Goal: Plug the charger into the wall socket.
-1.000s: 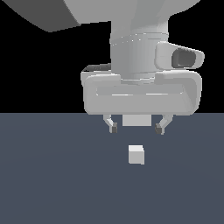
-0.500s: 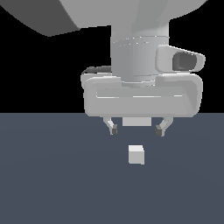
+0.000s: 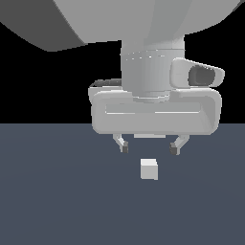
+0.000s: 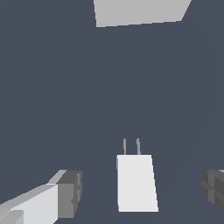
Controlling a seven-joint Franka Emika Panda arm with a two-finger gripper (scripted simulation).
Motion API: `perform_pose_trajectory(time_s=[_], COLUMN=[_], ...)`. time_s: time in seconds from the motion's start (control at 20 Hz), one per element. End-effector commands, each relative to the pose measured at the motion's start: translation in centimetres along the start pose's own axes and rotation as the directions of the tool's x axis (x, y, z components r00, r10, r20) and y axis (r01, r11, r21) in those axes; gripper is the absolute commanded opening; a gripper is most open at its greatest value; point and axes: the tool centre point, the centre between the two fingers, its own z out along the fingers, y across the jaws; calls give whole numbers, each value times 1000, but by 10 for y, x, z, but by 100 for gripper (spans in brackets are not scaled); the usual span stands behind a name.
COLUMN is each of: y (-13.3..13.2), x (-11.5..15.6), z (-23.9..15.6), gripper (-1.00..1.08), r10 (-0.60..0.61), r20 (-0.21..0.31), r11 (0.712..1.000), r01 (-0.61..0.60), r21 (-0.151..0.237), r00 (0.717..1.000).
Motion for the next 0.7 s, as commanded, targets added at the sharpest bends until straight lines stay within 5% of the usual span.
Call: perform_pose_trajectory(time_s=[0.0, 0.55, 0.6, 0.65], y=[0, 0, 0, 0], x=[-4, -15, -15, -15], z=[9, 36, 36, 36], gripper=[100, 100, -100, -100], r10=[0, 0, 0, 0], r20=[1, 2, 2, 2], r11=[1000, 1000, 1000, 1000], r01=[0, 0, 0, 0], r21=[0, 0, 0, 0], r00=[1000, 1000, 1000, 1000])
